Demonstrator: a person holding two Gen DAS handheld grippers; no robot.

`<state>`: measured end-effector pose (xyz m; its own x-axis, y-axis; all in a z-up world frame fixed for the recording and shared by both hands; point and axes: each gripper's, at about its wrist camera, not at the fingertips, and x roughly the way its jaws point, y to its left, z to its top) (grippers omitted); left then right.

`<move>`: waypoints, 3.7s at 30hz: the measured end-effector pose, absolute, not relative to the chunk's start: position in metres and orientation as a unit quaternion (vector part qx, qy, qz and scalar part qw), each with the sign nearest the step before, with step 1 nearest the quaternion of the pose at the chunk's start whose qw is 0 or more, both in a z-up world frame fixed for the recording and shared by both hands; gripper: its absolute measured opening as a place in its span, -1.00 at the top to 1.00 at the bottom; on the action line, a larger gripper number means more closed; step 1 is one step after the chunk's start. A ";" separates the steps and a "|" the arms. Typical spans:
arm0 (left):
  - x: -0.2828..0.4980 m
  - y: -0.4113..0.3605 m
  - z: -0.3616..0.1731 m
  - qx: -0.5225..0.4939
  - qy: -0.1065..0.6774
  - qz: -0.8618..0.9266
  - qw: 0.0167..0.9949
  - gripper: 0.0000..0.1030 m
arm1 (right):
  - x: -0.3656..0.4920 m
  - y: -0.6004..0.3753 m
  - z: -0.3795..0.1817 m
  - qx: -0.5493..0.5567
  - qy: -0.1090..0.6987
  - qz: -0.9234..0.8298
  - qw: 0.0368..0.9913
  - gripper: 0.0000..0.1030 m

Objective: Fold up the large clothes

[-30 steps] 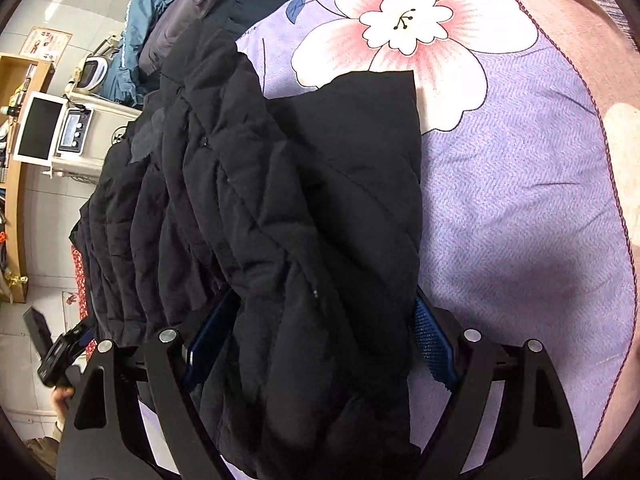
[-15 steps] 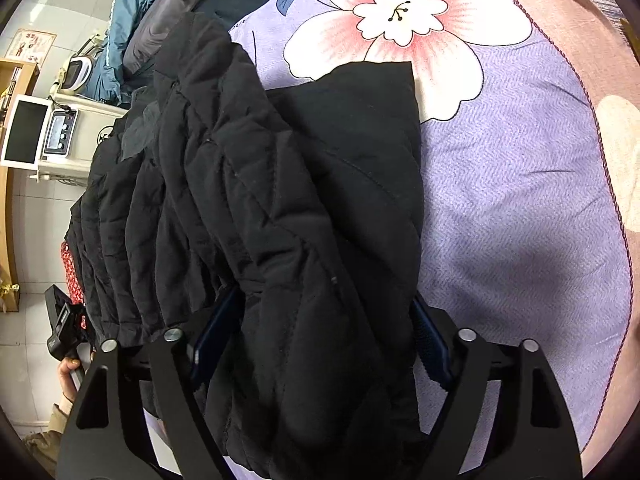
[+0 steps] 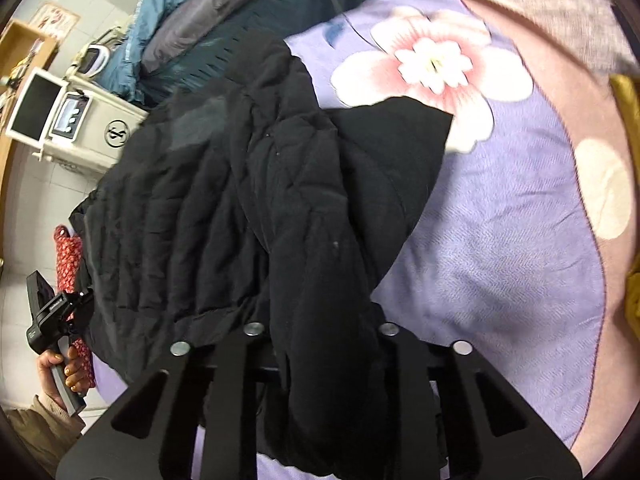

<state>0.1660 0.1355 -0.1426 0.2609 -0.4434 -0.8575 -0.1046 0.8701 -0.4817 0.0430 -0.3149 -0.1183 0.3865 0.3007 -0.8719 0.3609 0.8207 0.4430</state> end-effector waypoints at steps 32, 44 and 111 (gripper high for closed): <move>0.045 -0.387 0.138 -0.049 0.378 -0.613 0.692 0.54 | -0.323 -0.573 0.201 0.244 0.203 -0.313 0.895 0.74; 0.083 -0.505 -0.052 -0.034 0.599 -0.494 0.630 0.23 | -0.515 -0.719 -0.002 0.567 0.141 -0.418 0.695 0.49; -0.162 -0.465 0.059 0.321 0.440 -0.459 0.702 -0.88 | -0.371 -0.507 0.132 0.233 0.437 -0.452 0.742 -0.86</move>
